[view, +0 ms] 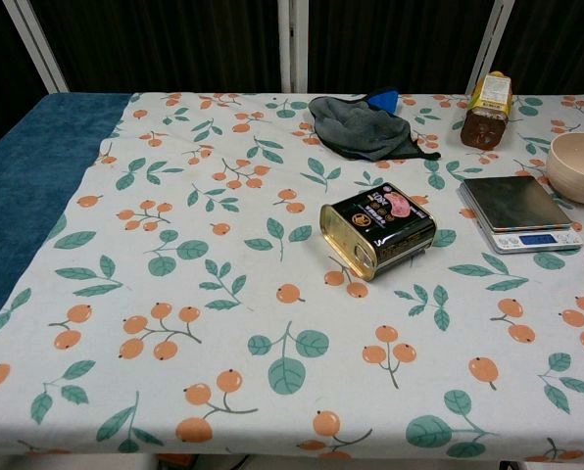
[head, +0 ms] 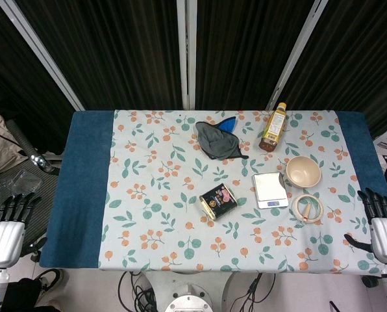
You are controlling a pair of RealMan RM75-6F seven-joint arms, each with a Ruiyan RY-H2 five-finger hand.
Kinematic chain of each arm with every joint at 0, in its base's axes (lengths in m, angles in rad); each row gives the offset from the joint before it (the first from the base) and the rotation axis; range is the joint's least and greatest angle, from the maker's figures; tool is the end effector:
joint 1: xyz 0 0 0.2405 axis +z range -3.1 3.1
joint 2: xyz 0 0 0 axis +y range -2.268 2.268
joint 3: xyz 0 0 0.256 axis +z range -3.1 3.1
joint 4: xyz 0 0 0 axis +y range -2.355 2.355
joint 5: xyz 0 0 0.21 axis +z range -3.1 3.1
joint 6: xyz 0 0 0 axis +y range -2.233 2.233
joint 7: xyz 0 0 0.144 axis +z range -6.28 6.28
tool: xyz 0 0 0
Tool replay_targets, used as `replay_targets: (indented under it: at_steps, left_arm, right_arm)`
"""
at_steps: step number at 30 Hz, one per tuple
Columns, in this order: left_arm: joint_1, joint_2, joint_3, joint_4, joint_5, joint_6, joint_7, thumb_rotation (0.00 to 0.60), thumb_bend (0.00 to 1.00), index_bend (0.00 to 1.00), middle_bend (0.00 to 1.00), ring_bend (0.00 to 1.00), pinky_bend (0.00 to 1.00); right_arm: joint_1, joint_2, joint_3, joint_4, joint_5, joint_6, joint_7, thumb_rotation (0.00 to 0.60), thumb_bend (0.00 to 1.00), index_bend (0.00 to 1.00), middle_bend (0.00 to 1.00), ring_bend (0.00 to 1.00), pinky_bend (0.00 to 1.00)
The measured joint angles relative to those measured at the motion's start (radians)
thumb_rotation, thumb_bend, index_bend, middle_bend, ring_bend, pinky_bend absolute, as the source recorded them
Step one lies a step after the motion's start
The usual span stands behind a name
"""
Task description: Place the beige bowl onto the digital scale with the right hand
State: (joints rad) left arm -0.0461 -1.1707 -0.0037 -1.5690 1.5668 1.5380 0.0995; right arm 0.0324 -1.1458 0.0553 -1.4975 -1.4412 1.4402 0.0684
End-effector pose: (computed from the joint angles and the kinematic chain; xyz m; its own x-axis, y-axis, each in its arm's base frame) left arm -0.3131 0.1593 0.1433 0.4812 0.0072 0.8766 0.8761 -0.0393 -0.4806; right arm -0.3502 -0.1653 0.1614 0.4025 -0.0519 0.9140 -0.9075 0.1085 0.4058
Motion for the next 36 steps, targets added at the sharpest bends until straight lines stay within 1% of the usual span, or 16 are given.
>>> replay_targets:
  at_steps: [13,20,26,32,36]
  left_arm:
    - [0.005,0.001,0.004,0.001,0.006,0.009,-0.005,0.600,0.12,0.13,0.05,0.00,0.04]
    - [0.005,0.004,0.004,0.000,0.007,0.008,-0.011,0.600,0.12,0.13,0.05,0.00,0.04]
    - [-0.004,0.000,0.000,0.008,0.010,0.001,-0.020,0.600,0.12,0.13,0.05,0.00,0.04]
    - [-0.008,-0.002,0.007,0.013,0.020,-0.006,-0.023,0.600,0.12,0.13,0.05,0.00,0.04]
    - [-0.002,-0.005,0.011,0.023,0.016,-0.003,-0.037,0.600,0.12,0.13,0.05,0.00,0.04]
  right_arm:
    - [0.005,0.000,0.010,0.006,0.022,-0.013,0.001,0.600,0.03,0.00,0.00,0.00,0.00]
    - [0.041,0.010,0.046,0.020,0.096,-0.094,-0.003,0.600,0.03,0.00,0.00,0.00,0.00]
    - [0.124,0.025,0.100,0.021,0.165,-0.208,-0.035,0.600,0.03,0.00,0.00,0.00,0.00]
    - [0.238,0.030,0.144,0.022,0.269,-0.389,-0.103,0.600,0.03,0.00,0.00,0.00,0.00]
    - [0.335,0.028,0.164,0.012,0.362,-0.504,-0.189,0.600,0.02,0.00,0.00,0.00,0.00]
